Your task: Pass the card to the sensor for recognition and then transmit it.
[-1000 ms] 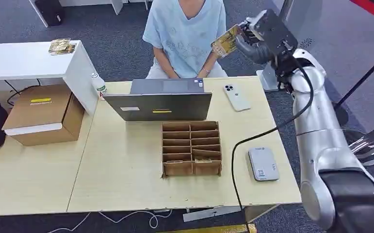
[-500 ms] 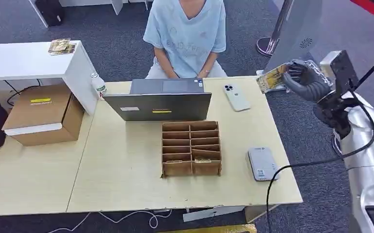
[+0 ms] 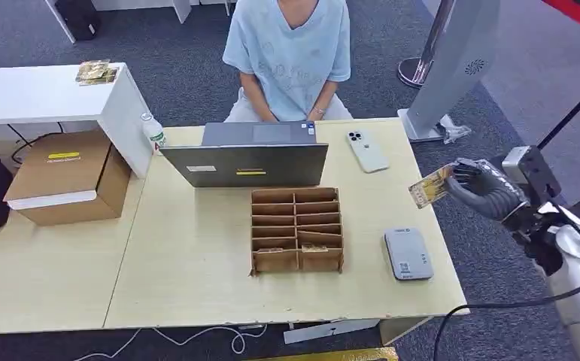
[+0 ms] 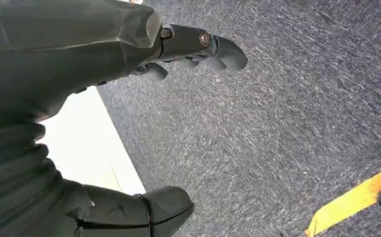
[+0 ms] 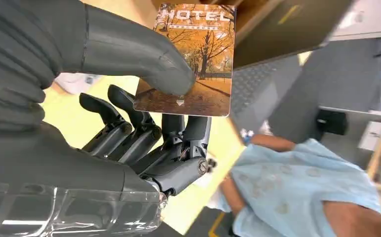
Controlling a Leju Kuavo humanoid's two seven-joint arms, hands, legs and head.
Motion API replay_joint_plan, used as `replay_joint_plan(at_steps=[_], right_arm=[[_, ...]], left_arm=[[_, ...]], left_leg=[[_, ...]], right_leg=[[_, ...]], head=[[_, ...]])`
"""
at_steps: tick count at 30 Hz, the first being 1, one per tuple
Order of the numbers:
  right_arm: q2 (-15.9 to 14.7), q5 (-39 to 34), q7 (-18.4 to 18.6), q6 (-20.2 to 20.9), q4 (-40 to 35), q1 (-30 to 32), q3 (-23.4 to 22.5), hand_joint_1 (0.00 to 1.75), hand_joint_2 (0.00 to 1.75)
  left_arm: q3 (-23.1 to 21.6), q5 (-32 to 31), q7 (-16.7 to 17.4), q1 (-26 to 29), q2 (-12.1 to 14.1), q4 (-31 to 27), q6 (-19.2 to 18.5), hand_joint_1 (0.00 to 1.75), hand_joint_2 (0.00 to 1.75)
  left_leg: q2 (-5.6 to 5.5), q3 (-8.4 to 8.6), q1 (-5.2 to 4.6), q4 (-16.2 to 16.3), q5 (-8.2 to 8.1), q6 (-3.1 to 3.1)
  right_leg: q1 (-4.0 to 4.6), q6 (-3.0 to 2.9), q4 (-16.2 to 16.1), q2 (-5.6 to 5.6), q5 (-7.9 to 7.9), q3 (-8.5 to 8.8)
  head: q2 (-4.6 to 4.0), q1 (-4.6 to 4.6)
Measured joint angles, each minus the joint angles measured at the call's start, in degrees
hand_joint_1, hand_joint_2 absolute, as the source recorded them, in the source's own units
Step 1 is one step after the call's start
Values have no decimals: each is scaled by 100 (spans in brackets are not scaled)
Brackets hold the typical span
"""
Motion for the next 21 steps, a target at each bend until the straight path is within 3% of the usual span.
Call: replay_joint_plan(at_steps=[5,21], right_arm=[[-110,208,199,-74,39,33,144,175,175],[-88,975,100,-524,1239,-189,927,175,175]], left_arm=[[37,-2,2,-3,0,0,0,0,175],[61,-11,-13,-13,-2,0,0,0,175]], left_leg=[[1,0,-1,0,0,0],[-3,-2,-1,0,0,0]], right_leg=[[0,0,0,0,0,0],[0,0,0,-1,0,0]], head=[[0,0],[0,0]])
